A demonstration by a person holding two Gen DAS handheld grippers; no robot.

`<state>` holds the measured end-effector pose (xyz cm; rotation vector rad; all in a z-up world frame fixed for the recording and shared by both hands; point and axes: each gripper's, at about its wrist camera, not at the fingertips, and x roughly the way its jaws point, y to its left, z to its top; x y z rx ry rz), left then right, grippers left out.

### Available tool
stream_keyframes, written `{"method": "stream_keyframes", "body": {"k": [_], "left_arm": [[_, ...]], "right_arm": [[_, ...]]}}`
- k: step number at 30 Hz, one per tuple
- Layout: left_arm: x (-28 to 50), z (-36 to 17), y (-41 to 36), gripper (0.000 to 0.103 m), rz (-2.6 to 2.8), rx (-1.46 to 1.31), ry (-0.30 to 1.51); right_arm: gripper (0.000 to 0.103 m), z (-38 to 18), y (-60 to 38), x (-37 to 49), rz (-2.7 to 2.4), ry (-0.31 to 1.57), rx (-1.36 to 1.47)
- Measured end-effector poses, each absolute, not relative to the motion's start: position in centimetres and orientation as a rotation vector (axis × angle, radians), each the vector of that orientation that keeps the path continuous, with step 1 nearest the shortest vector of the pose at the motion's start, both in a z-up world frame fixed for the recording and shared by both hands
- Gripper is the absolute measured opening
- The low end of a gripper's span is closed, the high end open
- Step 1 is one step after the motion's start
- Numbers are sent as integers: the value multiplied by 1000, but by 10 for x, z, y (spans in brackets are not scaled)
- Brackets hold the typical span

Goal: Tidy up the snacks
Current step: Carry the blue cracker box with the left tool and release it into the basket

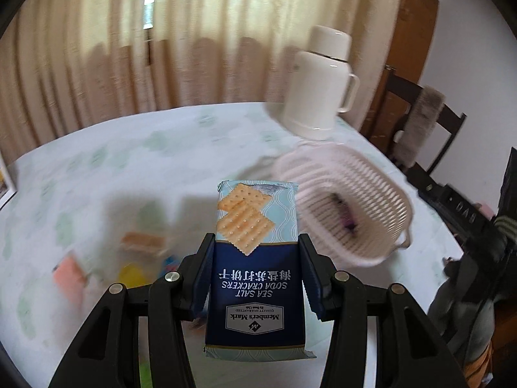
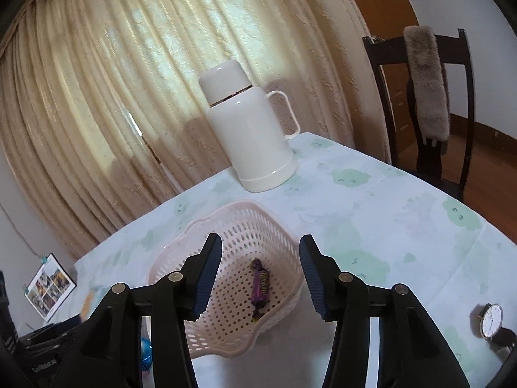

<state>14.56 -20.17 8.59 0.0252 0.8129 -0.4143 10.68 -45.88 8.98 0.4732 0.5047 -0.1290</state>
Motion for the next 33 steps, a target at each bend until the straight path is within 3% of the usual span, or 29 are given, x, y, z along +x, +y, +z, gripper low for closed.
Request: {"method": "stream_keyframes", "body": {"k": [7,9,11,33], "left_arm": [[171,84,-254,47,-488,35,820],[177,83,-266,57,-510,28,816],[180,83,-274,82,-523,20,807],[172,69,-230,82,-419,-29,874]], "right_arm": [[51,90,-465,103,-160,499,504],[52,90,-465,103,-162,495,499],[52,90,-464,103,-162,497,491],[57,88,-461,104,-133,495,512]]}}
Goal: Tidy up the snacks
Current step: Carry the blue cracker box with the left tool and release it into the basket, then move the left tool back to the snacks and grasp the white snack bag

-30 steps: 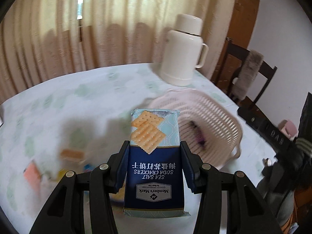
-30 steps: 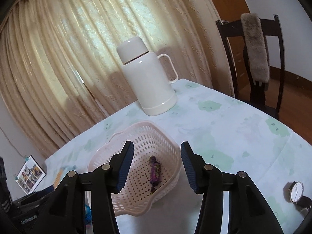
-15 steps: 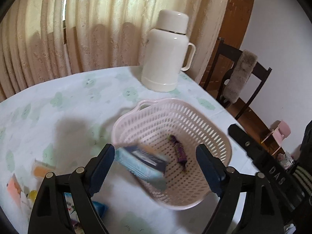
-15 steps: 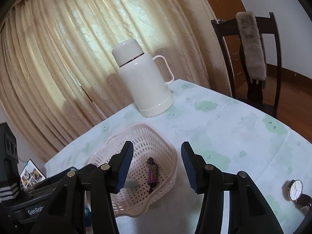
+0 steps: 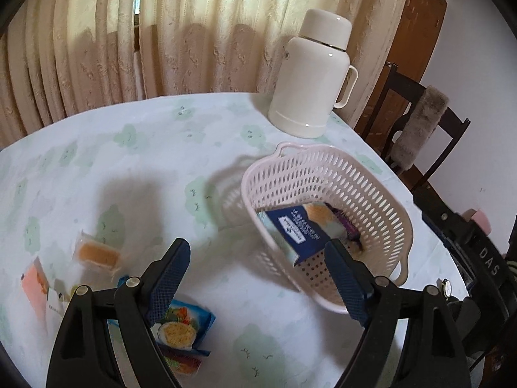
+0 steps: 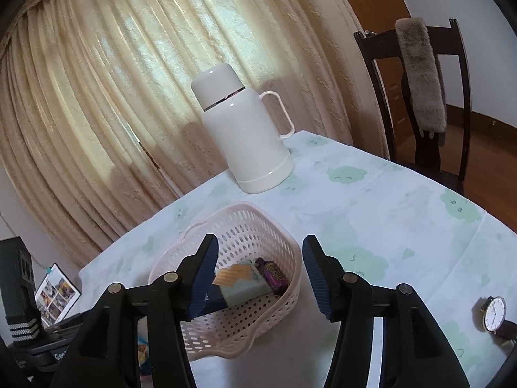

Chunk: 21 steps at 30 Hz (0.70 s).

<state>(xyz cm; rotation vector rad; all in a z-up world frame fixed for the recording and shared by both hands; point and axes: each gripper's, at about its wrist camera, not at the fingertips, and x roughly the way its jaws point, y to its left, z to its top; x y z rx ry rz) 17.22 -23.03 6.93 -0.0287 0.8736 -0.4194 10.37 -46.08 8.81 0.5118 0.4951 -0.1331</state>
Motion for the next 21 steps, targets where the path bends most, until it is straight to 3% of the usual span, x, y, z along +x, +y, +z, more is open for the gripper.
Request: {"method": "stream_keyframes", "body": {"k": [14,17,21], "left_arm": [[144,71,-176,83,-249,-27,833],[141,71,-155,83,-197,-43,821],[139,71,-126,83,-144,-78,810]], "right_arm": [[61,103,-437,91,5,396,457],[70,108,-430,88,49,371,431],[72,112,-412,86,145,357,377]]}}
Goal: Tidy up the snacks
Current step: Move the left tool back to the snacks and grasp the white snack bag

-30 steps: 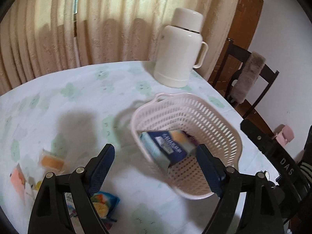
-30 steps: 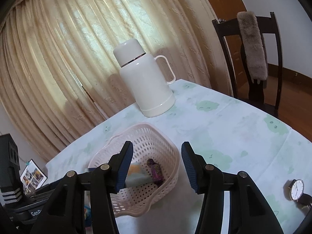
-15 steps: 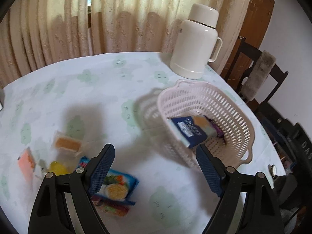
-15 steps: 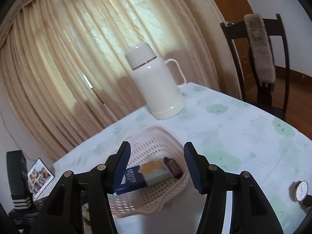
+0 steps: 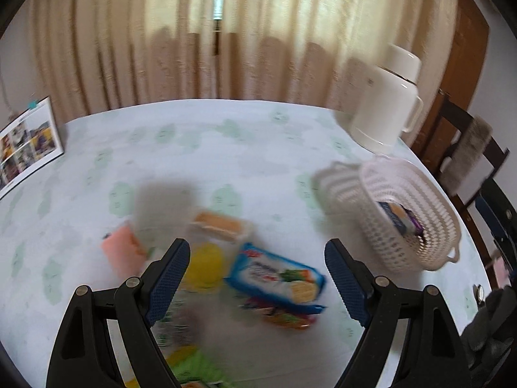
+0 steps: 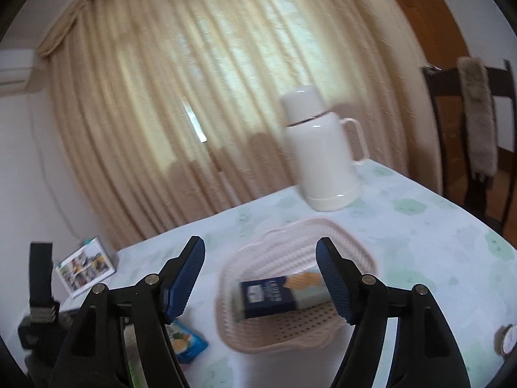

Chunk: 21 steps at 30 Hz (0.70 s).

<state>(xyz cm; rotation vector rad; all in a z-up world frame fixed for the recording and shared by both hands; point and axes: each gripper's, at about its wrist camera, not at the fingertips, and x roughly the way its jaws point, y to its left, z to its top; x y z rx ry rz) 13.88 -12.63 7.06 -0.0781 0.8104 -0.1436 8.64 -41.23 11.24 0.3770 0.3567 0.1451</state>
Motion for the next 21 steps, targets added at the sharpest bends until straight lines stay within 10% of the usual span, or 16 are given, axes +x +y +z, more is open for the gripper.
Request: {"method": "stream_keyframes", "body": {"k": [21], "left_arm": [[136,21,-43,83,4,-162,917]], "right_arm": [[72,105,-349,88,427,448,179]]}}
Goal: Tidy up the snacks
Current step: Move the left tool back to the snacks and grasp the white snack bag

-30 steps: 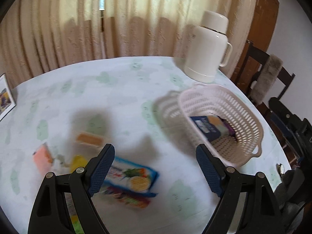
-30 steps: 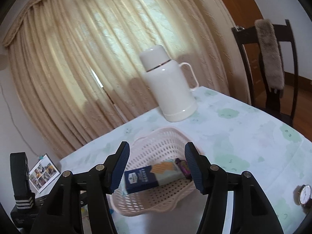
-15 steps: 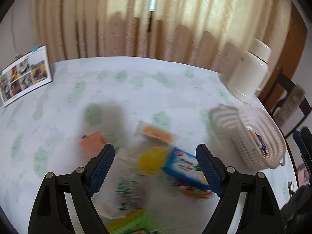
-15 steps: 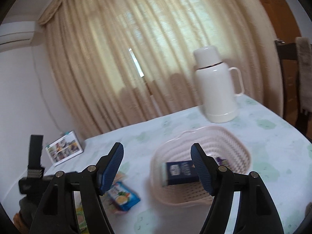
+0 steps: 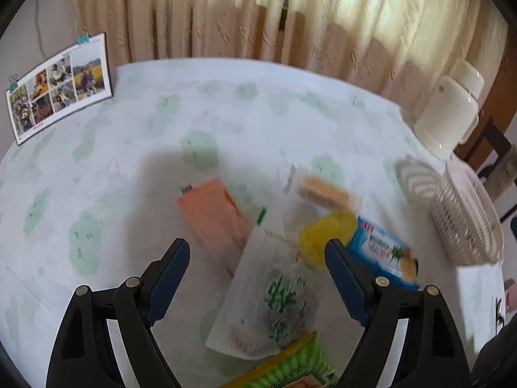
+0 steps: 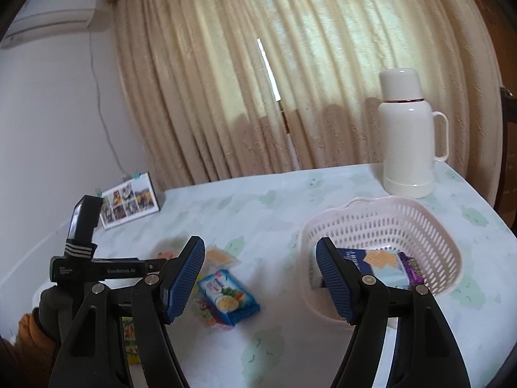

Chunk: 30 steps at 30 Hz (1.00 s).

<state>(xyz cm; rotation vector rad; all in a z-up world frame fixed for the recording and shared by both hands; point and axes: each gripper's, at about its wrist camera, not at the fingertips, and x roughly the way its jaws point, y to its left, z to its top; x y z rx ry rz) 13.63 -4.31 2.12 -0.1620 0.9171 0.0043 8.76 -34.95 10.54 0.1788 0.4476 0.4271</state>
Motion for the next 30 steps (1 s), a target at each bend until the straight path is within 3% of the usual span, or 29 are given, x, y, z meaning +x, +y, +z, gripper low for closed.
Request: {"method": "stream_keyframes", "body": {"k": [17,25,30], "left_arm": [[117,-10,-74,82,-28,-17,994],[113,-4,-75,39,-52,-7,962],[111,1,-66,35,-72,-58,951]], "right_arm": [[72,89,-306,78,519,532,5],[72,79,-297,79,546,568,-26],[72,77,-300,85,532,589,-11]]}}
